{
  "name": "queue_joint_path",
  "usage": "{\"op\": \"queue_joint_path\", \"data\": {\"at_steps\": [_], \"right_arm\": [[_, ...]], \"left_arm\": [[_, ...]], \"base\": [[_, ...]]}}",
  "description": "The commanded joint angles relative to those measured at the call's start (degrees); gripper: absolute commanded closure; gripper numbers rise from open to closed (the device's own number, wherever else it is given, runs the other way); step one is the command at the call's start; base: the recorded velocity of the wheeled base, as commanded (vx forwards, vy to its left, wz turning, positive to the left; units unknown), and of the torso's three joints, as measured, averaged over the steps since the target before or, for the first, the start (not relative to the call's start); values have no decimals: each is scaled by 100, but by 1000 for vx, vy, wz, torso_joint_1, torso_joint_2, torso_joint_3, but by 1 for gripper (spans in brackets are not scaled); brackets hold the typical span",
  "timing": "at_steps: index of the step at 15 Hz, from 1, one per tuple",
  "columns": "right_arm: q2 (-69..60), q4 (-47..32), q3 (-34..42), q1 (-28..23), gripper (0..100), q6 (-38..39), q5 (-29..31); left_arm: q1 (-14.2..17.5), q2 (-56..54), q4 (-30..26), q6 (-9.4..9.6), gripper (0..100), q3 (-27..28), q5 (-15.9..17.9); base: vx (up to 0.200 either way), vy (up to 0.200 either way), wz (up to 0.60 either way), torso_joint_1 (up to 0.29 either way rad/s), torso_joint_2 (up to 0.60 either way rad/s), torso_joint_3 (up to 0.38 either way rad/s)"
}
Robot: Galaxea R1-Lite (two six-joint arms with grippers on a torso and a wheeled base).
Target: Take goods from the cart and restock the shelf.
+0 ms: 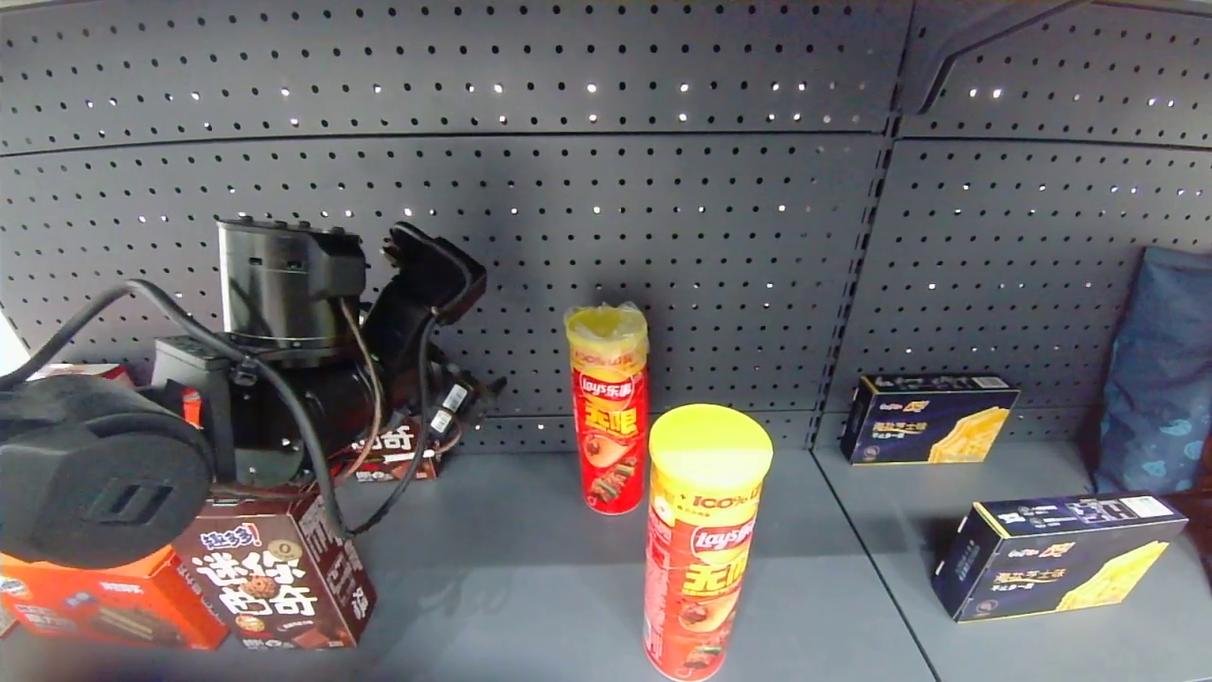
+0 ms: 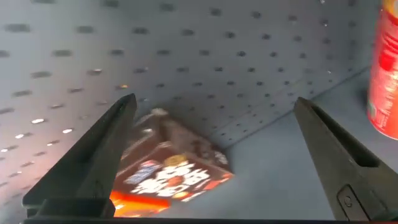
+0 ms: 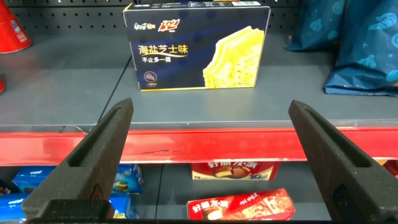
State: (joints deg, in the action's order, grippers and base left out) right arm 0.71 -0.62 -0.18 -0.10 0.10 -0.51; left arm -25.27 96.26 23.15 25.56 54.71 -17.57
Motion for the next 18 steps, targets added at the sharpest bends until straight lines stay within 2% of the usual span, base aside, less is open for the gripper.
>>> {"op": "queue_joint_path", "data": {"at_steps": [1,8,9,11,12,13,18], "right_arm": [[8,1,1,1,0,-1,-2],[8,1,1,1,0,-1,-2],[8,1,1,1,0,-1,-2],[8,1,1,1,0,-1,-2],[8,1,1,1,0,-1,-2],[8,1,1,1,0,-1,-2],[8,1,1,1,0,-1,-2]], "left_arm": [[-110,315,5,-8,0,22,-36],[-162,561,14,-51,0,-4,-71],[-162,570,5,-87,0,-4,-71],[-294,701,5,-298,0,4,-107],[-294,701,5,-298,0,4,-107],[-382,807,5,-491,0,4,-159],[-479,983,-3,-544,0,66,-168]], "base": [[0,0,0,0,0,0],[0,0,0,0,0,0],[0,0,0,0,0,0],[0,0,0,0,0,0],[0,0,0,0,0,0],[0,0,0,0,0,0],[0,0,0,0,0,0]]}}
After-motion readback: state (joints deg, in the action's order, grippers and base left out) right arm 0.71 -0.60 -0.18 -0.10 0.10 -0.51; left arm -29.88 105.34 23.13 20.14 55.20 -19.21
